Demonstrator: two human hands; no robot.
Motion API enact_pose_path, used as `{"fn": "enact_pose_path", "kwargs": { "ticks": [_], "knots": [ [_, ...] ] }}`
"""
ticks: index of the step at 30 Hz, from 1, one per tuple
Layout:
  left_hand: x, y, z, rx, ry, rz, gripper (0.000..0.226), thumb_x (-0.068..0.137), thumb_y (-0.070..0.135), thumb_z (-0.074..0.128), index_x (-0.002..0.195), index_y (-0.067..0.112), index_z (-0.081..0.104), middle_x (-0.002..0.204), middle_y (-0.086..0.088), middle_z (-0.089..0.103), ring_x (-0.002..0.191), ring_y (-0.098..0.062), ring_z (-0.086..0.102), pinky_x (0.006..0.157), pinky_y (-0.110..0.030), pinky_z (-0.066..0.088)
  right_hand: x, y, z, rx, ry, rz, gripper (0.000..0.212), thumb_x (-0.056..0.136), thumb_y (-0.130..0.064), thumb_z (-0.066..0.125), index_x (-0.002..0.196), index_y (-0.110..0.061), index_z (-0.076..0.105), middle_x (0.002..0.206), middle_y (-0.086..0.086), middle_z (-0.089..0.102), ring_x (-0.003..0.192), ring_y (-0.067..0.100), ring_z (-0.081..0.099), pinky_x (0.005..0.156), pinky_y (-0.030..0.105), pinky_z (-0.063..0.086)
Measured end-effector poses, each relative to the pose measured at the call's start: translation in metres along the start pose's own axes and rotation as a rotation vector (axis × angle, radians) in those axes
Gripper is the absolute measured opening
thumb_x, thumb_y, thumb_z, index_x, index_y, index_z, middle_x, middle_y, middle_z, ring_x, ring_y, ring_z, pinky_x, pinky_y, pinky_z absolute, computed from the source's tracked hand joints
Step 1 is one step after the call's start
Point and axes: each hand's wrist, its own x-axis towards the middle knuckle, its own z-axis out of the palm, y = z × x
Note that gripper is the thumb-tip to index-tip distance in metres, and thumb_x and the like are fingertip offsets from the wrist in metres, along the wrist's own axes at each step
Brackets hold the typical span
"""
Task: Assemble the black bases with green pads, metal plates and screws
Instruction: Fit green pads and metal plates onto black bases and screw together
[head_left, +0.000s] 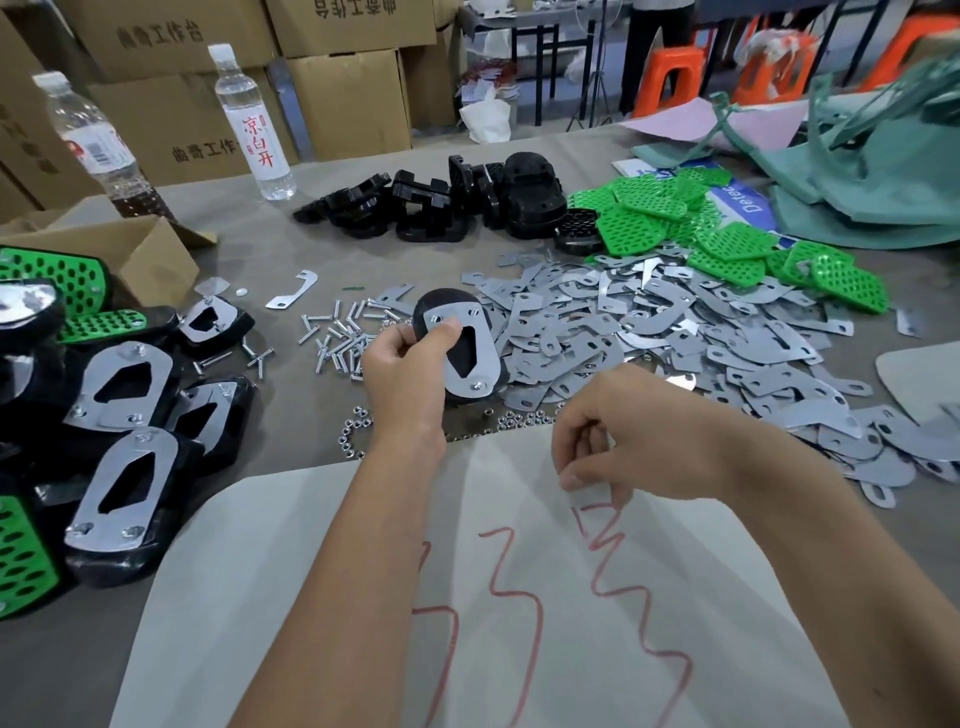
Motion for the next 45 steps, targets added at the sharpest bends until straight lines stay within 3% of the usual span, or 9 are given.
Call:
{"fn": "enact_pose_path", "kwargs": {
  "ticks": [5,8,13,18,21,28,32,38,45],
  "knots": [
    [0.000,0.000,-0.001,-0.040,0.007,0.006,0.031,0.064,0.028,0.082,0.076,0.017,0.056,0.083,-0.009,0.062,0.078,-0.024,0.056,0.076,-0.044,0.047,0.022,0.005,0.003,-0.186,0.320,-0.067,0.015,0.091,-0.011,0.078,0.080,-0.018,0.072,0.069,-0.011,0.061,0.063,-0.001,0.059,0.061,0.009,0.044],
    [0.000,0.001,-0.001,-0.053,0.037,-0.005,0.028,0.063,0.027,0.082,0.068,0.021,0.055,0.079,-0.009,0.064,0.074,-0.024,0.058,0.074,-0.042,0.050,0.041,0.002,0.003,-0.174,0.454,-0.099,0.009,0.088,-0.011,0.082,0.084,-0.017,0.077,0.072,-0.011,0.065,0.062,-0.002,0.058,0.061,0.008,0.042],
    [-0.001,0.004,-0.002,-0.058,0.063,-0.010,0.027,0.064,0.028,0.082,0.054,0.025,0.058,0.075,-0.006,0.067,0.070,-0.025,0.061,0.071,-0.042,0.053,0.067,-0.009,0.001,0.566,0.751,-0.128,0.014,0.085,0.002,0.081,0.097,-0.002,0.074,0.075,0.015,0.073,0.061,0.024,0.073,0.058,0.028,0.062],
    [-0.002,0.006,-0.002,-0.011,-0.001,-0.009,0.026,0.064,0.031,0.081,0.069,0.020,0.057,0.075,-0.005,0.067,0.069,-0.024,0.062,0.073,-0.043,0.053,0.075,-0.008,0.022,0.841,0.881,-0.234,0.007,0.085,-0.007,0.084,0.085,-0.007,0.077,0.068,0.011,0.073,0.056,0.023,0.069,0.054,0.028,0.058],
    [-0.005,0.007,-0.001,0.012,-0.051,-0.006,0.024,0.064,0.029,0.079,0.066,0.021,0.056,0.072,-0.005,0.066,0.065,-0.023,0.061,0.068,-0.038,0.051,0.075,-0.004,0.025,0.850,0.894,-0.282,0.010,0.085,-0.009,0.084,0.081,-0.015,0.077,0.066,0.010,0.070,0.052,0.019,0.062,0.048,0.026,0.053],
    [-0.004,0.005,0.000,0.023,-0.088,0.004,0.016,0.082,0.013,0.078,0.084,0.013,0.062,0.071,-0.003,0.068,0.065,-0.022,0.063,0.064,-0.035,0.052,0.082,0.000,0.028,0.812,0.820,-0.259,0.013,0.087,0.004,0.079,0.093,-0.008,0.077,0.077,0.010,0.077,0.066,0.024,0.074,0.062,0.029,0.061],
    [-0.004,0.004,0.000,0.032,-0.110,0.015,0.018,0.082,0.012,0.077,0.082,0.014,0.060,0.070,-0.006,0.065,0.066,-0.023,0.061,0.065,-0.037,0.050,0.084,0.000,0.028,0.698,0.849,-0.267,0.014,0.084,-0.002,0.083,0.089,-0.015,0.080,0.076,0.002,0.076,0.061,0.018,0.070,0.060,0.028,0.060],
    [-0.006,0.004,-0.001,0.119,-0.158,0.060,0.021,0.084,0.013,0.077,0.075,0.017,0.058,0.066,-0.001,0.065,0.060,-0.017,0.060,0.054,-0.024,0.049,0.084,-0.002,0.029,0.534,0.871,-0.292,0.015,0.082,-0.003,0.085,0.090,-0.016,0.081,0.082,0.005,0.074,0.061,0.020,0.068,0.056,0.022,0.057],
    [-0.009,0.004,-0.001,0.146,-0.177,0.048,0.025,0.083,0.015,0.080,0.075,0.018,0.057,0.072,-0.005,0.067,0.067,-0.022,0.062,0.068,-0.037,0.050,0.081,0.002,0.024,0.487,0.755,-0.342,0.018,0.087,0.005,0.078,0.094,-0.011,0.083,0.089,0.005,0.073,0.073,0.018,0.067,0.063,0.027,0.060]
  ]
}}
